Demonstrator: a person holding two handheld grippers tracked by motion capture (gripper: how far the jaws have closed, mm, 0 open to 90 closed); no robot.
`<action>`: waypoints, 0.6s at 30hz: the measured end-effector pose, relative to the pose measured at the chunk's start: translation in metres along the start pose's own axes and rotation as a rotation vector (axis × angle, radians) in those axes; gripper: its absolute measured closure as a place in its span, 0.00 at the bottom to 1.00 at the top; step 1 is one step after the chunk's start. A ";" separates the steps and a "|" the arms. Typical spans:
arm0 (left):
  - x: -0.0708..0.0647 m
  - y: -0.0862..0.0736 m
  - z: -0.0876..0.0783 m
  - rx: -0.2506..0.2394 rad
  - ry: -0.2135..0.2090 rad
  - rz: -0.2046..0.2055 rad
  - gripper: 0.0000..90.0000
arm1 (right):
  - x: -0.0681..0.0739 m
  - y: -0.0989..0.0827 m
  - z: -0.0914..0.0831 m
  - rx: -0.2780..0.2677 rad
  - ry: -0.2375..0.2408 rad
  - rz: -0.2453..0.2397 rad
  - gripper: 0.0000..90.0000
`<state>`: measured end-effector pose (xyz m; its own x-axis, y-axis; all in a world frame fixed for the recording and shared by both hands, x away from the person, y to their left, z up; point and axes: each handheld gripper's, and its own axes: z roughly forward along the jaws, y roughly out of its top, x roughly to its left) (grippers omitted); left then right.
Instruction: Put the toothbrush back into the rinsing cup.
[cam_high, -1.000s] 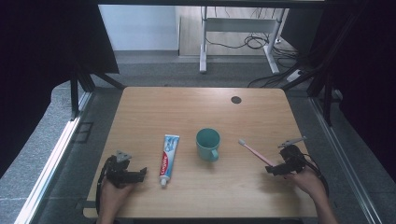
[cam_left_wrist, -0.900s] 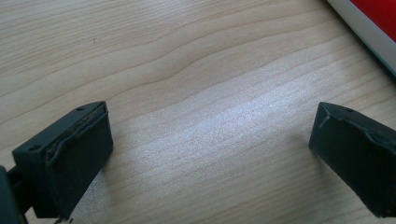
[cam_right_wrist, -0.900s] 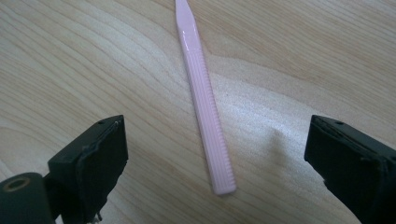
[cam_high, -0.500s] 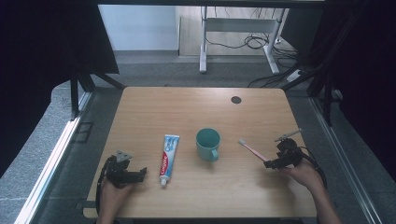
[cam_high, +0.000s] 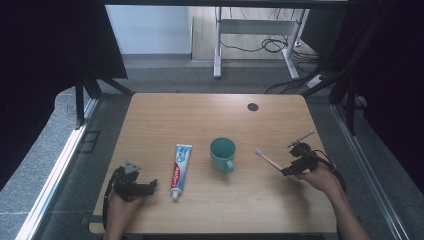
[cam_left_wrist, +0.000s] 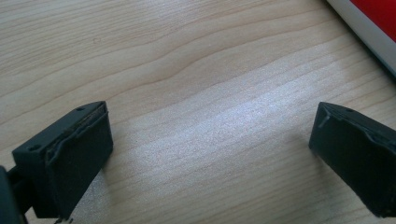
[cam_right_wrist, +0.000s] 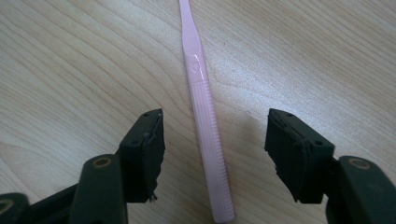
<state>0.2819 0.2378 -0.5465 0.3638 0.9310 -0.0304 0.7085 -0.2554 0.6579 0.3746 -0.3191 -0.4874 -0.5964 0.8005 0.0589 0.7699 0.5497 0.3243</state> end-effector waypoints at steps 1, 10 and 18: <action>0.000 0.000 0.000 0.000 0.000 0.000 0.00 | 0.000 0.002 0.000 0.012 -0.005 -0.005 0.44; 0.000 0.000 0.000 0.000 0.000 0.001 0.00 | 0.002 0.017 0.002 0.065 -0.011 -0.031 0.53; 0.000 0.000 0.000 0.001 -0.001 0.002 0.00 | 0.006 0.030 0.007 0.126 -0.015 -0.072 0.64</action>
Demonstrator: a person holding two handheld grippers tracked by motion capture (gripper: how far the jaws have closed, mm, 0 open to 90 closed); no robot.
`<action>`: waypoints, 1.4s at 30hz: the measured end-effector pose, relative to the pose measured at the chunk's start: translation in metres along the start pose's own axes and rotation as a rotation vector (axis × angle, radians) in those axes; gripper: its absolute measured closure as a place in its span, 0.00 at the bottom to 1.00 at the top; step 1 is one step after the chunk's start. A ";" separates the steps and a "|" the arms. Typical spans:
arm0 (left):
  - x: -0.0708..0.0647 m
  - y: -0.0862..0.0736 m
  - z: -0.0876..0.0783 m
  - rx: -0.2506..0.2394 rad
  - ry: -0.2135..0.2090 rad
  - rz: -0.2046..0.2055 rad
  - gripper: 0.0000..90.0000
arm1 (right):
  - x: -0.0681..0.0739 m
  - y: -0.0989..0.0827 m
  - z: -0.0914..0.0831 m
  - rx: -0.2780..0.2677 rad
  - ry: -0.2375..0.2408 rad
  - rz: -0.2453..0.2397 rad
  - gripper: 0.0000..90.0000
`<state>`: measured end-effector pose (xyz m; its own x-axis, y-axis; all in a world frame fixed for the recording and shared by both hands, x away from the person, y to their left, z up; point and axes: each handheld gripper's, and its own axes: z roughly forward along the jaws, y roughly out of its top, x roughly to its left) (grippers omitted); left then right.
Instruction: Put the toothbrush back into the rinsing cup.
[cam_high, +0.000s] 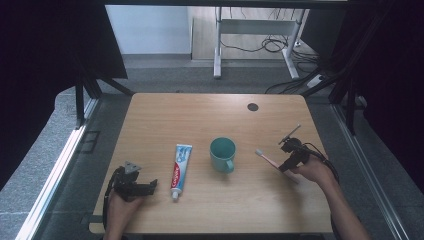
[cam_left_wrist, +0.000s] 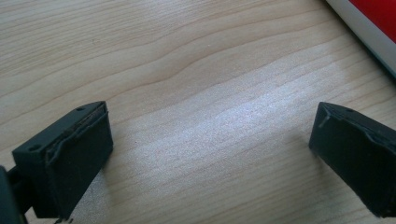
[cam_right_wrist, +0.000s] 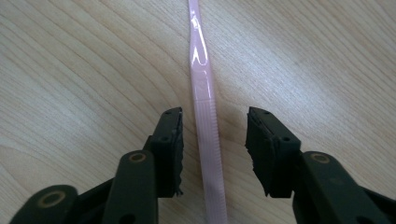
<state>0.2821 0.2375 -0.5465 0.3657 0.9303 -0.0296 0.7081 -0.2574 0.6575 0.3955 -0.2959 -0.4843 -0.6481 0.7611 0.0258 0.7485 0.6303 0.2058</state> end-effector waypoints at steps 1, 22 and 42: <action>0.000 0.000 0.000 0.000 0.000 0.000 0.00 | 0.000 0.002 0.000 0.006 0.004 -0.002 0.66; 0.000 0.000 0.000 0.000 -0.001 0.003 0.00 | 0.000 0.026 0.006 0.062 0.038 -0.022 0.82; 0.000 0.000 0.000 0.000 -0.002 0.004 0.00 | 0.007 0.039 0.021 0.170 0.024 -0.086 0.84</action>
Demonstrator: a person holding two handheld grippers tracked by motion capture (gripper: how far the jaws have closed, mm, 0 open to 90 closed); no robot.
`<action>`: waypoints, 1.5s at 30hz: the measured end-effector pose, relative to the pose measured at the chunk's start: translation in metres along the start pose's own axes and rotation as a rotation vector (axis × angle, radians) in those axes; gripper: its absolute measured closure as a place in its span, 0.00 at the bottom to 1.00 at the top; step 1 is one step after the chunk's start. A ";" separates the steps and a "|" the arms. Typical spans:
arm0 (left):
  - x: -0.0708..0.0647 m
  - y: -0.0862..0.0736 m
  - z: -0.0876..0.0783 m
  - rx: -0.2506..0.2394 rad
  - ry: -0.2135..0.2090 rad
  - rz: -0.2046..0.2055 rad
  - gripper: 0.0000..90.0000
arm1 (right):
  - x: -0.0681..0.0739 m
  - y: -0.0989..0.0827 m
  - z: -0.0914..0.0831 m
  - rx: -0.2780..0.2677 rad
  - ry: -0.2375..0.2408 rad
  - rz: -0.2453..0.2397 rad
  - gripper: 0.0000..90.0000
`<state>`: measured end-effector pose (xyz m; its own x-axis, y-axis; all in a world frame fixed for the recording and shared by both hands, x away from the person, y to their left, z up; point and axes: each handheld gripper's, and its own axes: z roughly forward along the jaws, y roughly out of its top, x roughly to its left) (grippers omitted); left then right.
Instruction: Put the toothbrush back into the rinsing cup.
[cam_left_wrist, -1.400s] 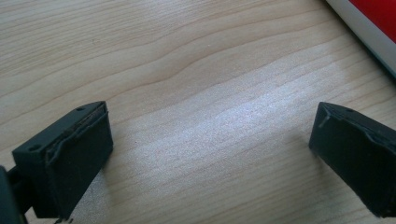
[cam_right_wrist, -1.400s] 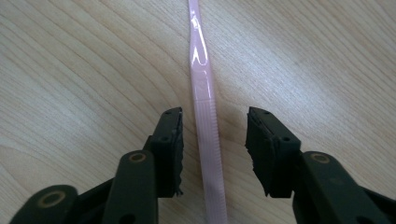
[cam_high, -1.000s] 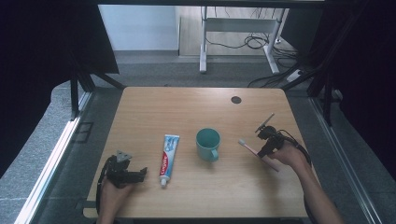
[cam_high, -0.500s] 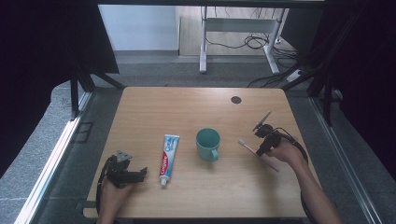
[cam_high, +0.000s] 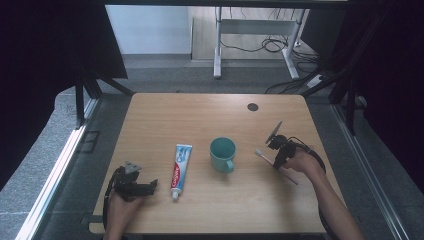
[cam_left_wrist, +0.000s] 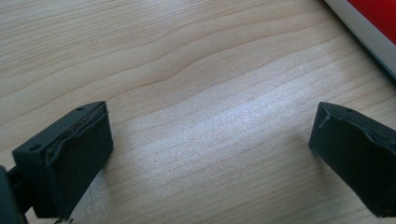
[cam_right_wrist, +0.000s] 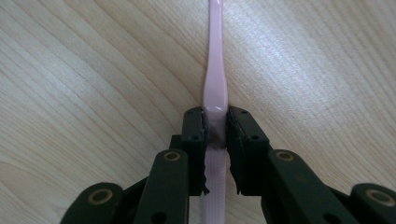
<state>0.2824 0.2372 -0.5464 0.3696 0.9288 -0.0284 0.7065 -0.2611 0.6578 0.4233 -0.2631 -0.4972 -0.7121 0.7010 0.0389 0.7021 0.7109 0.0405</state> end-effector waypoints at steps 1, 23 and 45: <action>0.000 0.000 0.000 0.000 0.000 0.000 0.00 | 0.001 0.002 0.002 0.017 -0.005 -0.001 0.84; 0.000 0.000 0.000 0.000 -0.001 0.001 0.00 | 0.002 0.001 -0.011 -0.032 0.015 0.031 0.87; -0.001 0.000 0.000 -0.002 0.001 -0.002 0.00 | 0.012 -0.010 -0.036 -0.188 0.036 0.025 0.87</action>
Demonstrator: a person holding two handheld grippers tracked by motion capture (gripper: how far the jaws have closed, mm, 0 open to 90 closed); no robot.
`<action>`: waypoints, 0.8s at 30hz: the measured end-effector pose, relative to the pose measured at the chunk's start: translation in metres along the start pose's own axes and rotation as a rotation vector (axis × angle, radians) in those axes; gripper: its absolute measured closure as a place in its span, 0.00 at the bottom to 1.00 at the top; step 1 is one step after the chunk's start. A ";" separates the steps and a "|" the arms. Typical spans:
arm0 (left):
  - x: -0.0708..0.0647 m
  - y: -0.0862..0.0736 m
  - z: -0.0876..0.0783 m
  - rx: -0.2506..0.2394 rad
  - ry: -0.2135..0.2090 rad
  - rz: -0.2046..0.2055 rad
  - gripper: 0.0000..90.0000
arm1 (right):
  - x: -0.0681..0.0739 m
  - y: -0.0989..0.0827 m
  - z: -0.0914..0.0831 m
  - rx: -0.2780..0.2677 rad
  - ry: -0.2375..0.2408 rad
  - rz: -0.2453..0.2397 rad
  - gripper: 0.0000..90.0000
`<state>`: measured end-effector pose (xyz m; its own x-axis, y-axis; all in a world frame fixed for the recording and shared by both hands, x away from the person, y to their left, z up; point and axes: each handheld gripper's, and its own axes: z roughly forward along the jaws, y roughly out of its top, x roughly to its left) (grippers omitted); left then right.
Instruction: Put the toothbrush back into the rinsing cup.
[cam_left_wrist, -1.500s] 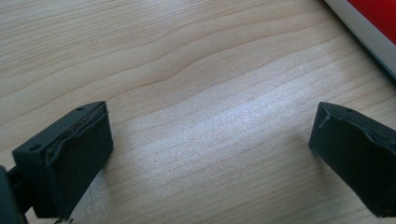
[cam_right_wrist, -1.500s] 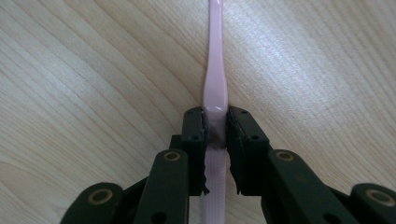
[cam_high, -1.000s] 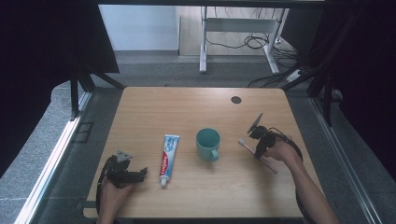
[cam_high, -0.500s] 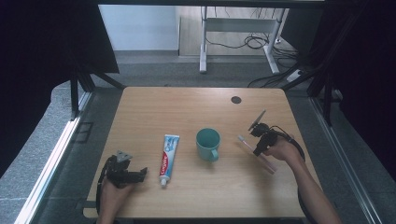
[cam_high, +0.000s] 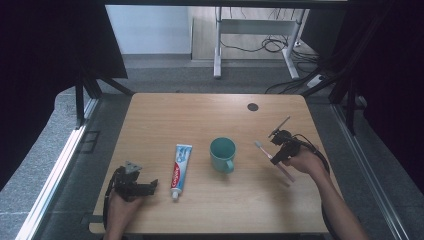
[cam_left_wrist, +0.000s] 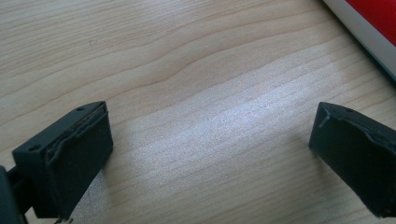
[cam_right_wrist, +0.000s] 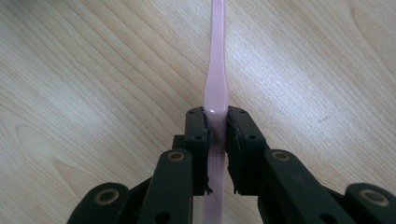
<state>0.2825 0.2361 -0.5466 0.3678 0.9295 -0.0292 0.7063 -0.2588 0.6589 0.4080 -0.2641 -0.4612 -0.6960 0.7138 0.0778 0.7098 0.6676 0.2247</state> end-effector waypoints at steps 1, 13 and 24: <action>0.000 0.000 0.000 0.000 0.000 0.000 0.00 | 0.000 -0.001 -0.001 -0.010 0.007 -0.004 0.87; 0.000 0.000 0.000 0.000 0.000 0.001 0.00 | 0.005 -0.008 -0.011 -0.131 0.032 0.004 0.87; 0.000 0.000 0.000 0.000 0.000 0.001 0.00 | 0.013 -0.013 -0.017 -0.227 0.052 -0.004 0.87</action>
<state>0.2826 0.2360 -0.5465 0.3686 0.9292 -0.0287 0.7058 -0.2597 0.6591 0.3880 -0.2666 -0.4466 -0.7078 0.6953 0.1248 0.6681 0.6016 0.4379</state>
